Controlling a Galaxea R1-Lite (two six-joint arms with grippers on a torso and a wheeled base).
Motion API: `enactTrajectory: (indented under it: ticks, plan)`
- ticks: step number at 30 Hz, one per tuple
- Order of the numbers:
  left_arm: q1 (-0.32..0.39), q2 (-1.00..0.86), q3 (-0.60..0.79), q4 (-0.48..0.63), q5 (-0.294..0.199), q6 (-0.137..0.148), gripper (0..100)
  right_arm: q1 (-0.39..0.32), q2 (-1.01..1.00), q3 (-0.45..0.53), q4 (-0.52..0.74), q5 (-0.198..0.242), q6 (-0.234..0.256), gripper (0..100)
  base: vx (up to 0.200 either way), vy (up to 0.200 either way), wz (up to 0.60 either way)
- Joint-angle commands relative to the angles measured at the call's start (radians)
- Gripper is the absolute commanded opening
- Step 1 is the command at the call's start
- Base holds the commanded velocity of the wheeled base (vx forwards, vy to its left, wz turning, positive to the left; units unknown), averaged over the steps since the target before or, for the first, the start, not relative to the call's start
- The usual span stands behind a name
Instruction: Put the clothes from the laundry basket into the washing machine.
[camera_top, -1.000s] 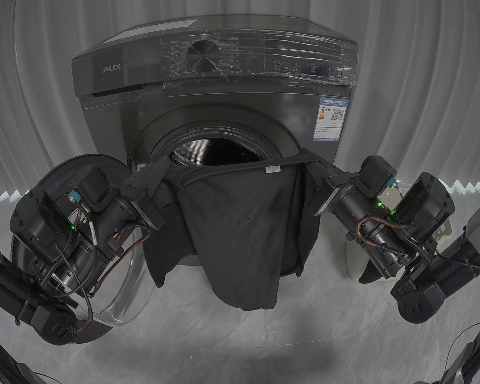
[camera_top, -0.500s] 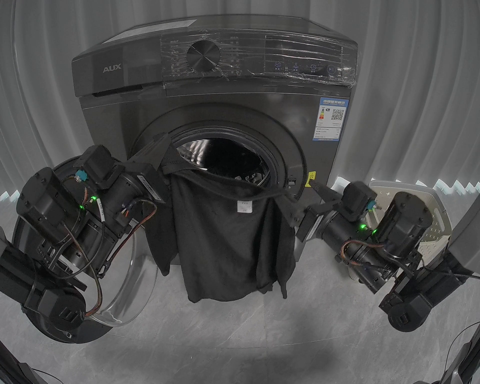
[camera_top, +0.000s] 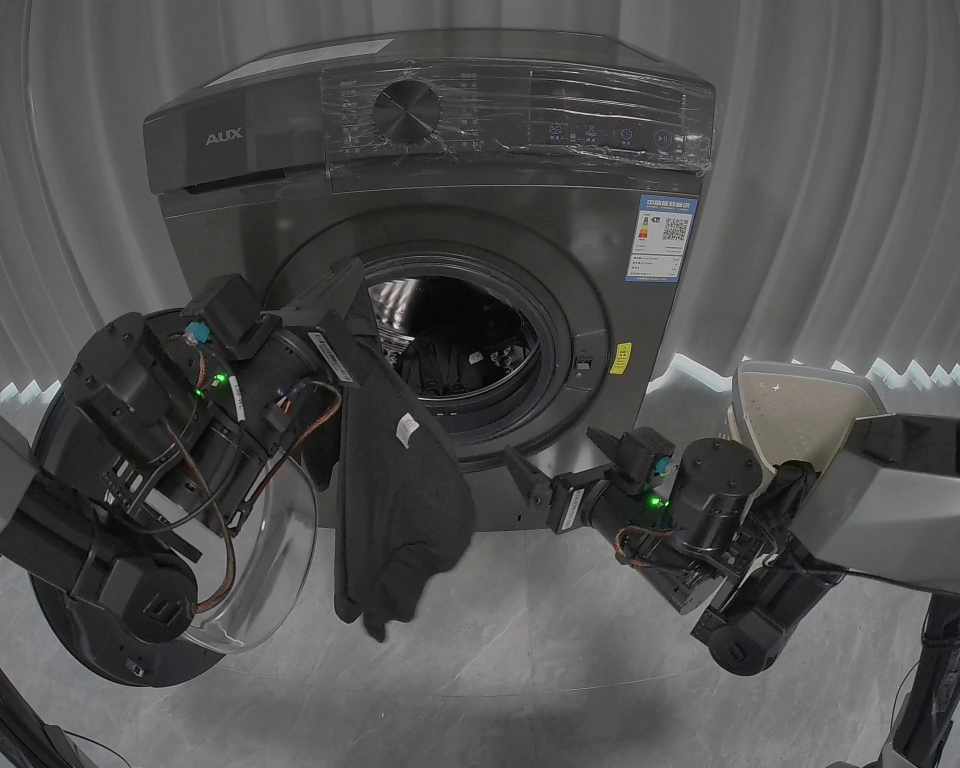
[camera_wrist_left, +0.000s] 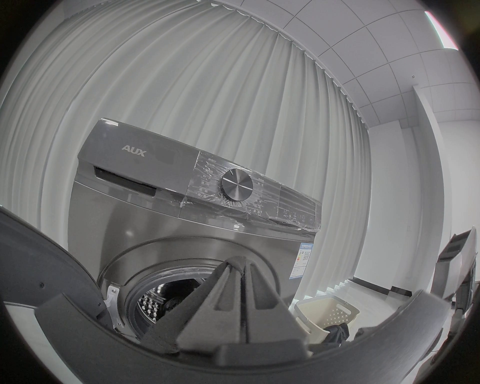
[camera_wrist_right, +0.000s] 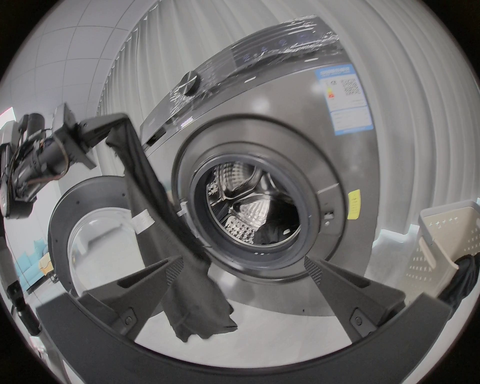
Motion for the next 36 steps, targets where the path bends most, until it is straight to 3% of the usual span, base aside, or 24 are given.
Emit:
enactTrajectory:
  ticks: [1,11,15,29,36]
  plan:
    - [-0.005,0.025,-0.034,0.012,0.003,0.001,0,0.031,0.076,-0.022,0.001,-0.001,0.001,100,0.000,0.000,0.00]
    - [-0.005,0.049,-0.075,0.042,0.010,0.007,0,0.069,0.171,-0.141,0.018,-0.002,-0.002,100,0.000,0.000,0.00]
    - [-0.007,0.057,-0.082,0.043,0.027,0.007,0,0.074,0.248,-0.250,0.059,-0.038,-0.007,100,0.000,0.000,0.00]
    - [-0.010,0.057,-0.086,0.043,0.027,0.010,0,0.095,0.349,-0.408,0.139,-0.038,-0.028,100,0.000,0.000,0.00]
    - [-0.019,0.057,-0.086,0.039,0.026,0.010,0,0.108,0.386,-0.471,0.139,-0.016,-0.051,100,0.000,0.000,0.00]
